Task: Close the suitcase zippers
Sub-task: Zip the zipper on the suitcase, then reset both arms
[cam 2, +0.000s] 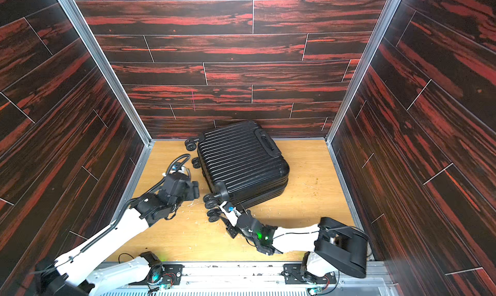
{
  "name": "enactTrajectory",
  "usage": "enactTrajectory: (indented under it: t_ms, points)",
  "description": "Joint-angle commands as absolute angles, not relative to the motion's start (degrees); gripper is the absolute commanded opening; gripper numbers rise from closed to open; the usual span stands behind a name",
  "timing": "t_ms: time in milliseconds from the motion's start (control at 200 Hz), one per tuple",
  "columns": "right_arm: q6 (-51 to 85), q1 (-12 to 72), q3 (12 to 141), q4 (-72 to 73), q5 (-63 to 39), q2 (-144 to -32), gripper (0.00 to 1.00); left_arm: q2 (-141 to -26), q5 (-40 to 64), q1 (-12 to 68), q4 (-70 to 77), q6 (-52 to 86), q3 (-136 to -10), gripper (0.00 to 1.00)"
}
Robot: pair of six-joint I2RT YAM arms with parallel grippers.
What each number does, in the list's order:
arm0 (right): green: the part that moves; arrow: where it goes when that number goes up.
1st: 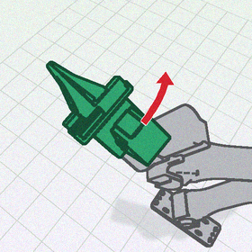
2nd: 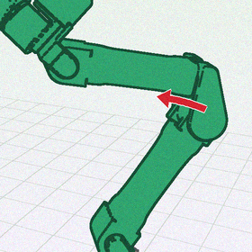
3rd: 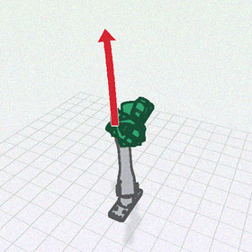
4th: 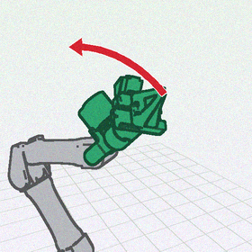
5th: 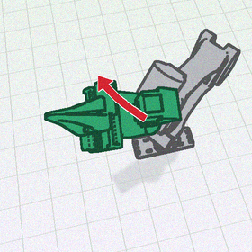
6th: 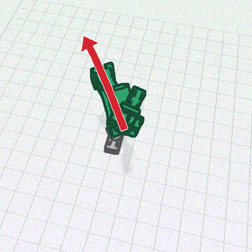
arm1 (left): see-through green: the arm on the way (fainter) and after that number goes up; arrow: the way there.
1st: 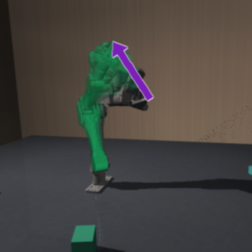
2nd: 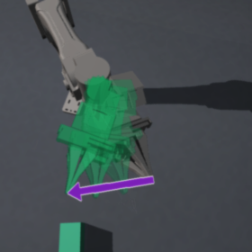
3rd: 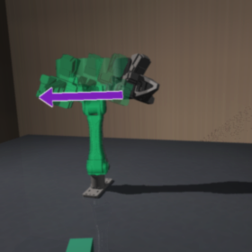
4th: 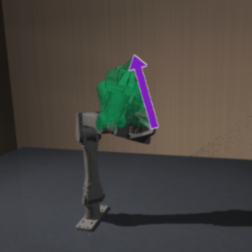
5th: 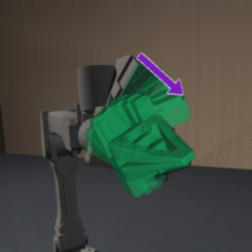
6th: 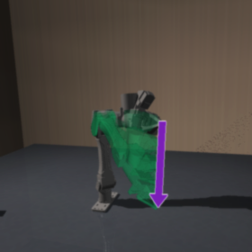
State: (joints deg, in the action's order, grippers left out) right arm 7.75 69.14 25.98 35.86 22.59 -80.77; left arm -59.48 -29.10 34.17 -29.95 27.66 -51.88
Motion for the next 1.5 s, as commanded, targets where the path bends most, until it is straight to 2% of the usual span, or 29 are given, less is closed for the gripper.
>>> enactTrajectory:
  t_ms: [0,195,346,431,526,601,646,711,852,1017,1132,1278,1443,1493]
  points:
    - [10.7,70.0,24.7,28.3,30.0,-77.7,0.37,-56.7,-42.7,33.8,-32.5,25.0,-53.8,0.86]
    - [16.0,70.7,23.1,17.7,41.8,-70.9,0.38,-54.8,-52.9,32.2,-31.2,23.2,-53.8,0.86]
    - [21.6,70.6,24.5,5.6,56.7,-65.7,0.41,-53.7,-56.7,28.4,-26.4,22.8,-50.1,0.86]
    - [28.8,69.8,27.6,-6.2,64.7,-64.6,0.43,-53.5,-57.7,25.6,-22.3,22.0,-47.0,0.86]
    - [36.6,68.1,30.7,-17.6,69.8,-63.7,0.45,-54.1,-59.4,22.7,-16.7,20.3,-42.8,0.86]
    - [38.5,64.7,31.5,-21.2,70.6,-62.2,0.47,-54.8,-59.4,20.9,-9.1,17.1,-38.2,0.86]
    - [37.6,61.4,30.8,-19.6,68.6,-60.4,0.48,-55.3,-57.4,19.6,-3.9,14.9,-35.1,0.86]
    - [29.0,56.5,28.0,-10.3,63.3,-56.9,0.48,-56.4,-52.8,17.7,3.6,11.8,-31.1,0.86]
    - [17.0,42.8,25.1,0.8,52.3,-51.9,0.48,-61.1,-44.6,14.5,12.0,8.0,-27.2,0.86]
    - [10.4,23.9,23.7,8.5,40.1,-52.0,0.48,-68.2,-36.2,10.0,17.5,4.8,-25.9,0.88]
    - [8.6,14.1,22.4,14.6,34.2,-56.4,0.48,-72.8,-32.5,8.0,18.7,2.3,-26.3,0.92]
    - [3.7,7.4,18.7,30.0,23.4,-64.4,0.49,-74.7,-24.2,5.2,22.2,-0.1,-26.2,0.94]
    - [0.7,3.0,13.3,50.8,13.5,-71.8,0.51,-74.6,-15.3,0.6,34.5,2.3,-22.2,0.95]
    - [0.9,1.6,13.1,52.7,10.9,-72.5,0.51,-75.0,-13.1,-0.2,37.9,2.8,-21.2,0.95]
